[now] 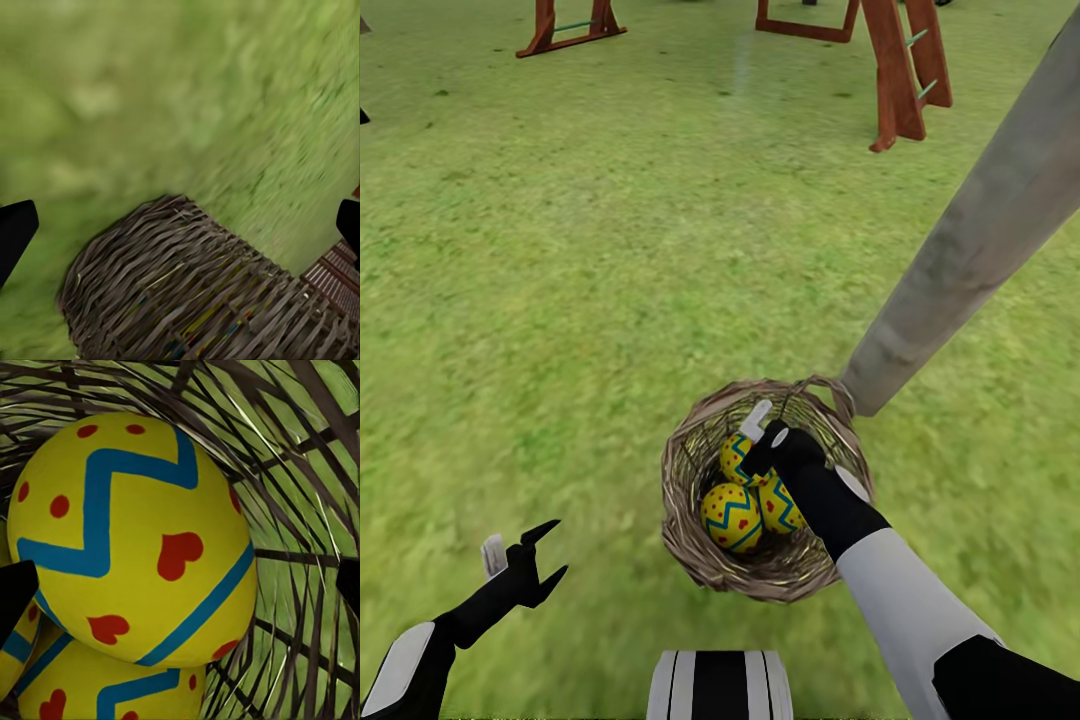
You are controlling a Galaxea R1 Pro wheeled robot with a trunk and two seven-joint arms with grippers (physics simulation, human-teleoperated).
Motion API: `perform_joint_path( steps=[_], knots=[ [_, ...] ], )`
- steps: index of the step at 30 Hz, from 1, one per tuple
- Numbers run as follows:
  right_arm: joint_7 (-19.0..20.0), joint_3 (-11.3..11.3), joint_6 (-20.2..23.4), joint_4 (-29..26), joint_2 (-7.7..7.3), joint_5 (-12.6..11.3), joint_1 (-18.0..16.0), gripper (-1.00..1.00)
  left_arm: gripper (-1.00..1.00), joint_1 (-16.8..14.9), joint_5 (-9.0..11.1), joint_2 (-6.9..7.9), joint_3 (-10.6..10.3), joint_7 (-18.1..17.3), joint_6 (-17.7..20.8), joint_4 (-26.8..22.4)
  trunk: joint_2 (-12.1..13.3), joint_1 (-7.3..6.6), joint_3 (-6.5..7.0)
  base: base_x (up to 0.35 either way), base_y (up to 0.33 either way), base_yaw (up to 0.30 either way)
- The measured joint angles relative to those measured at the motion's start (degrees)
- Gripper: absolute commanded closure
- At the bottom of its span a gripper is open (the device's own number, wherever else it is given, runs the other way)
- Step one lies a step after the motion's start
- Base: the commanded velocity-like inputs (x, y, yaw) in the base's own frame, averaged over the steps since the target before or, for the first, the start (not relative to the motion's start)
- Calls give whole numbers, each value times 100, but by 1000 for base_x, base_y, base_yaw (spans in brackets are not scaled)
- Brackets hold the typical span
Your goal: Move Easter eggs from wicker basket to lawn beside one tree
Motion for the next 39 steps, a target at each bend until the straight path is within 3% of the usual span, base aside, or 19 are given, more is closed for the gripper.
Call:
perform_joint_path(
  steps=[26, 39],
  knots=[
    [7, 5, 0, 10, 11, -2, 0, -100, -100, 0, 0, 0, 0, 0, 0, 0, 0, 0, -240, 0, 0, 0],
    [-30, 15, -9, 19, 41, 15, 0, -100, -100, 0, 1, 0, 0, 0, 0, 0, -3, 5, -296, 0, 0, 0]
  ],
)
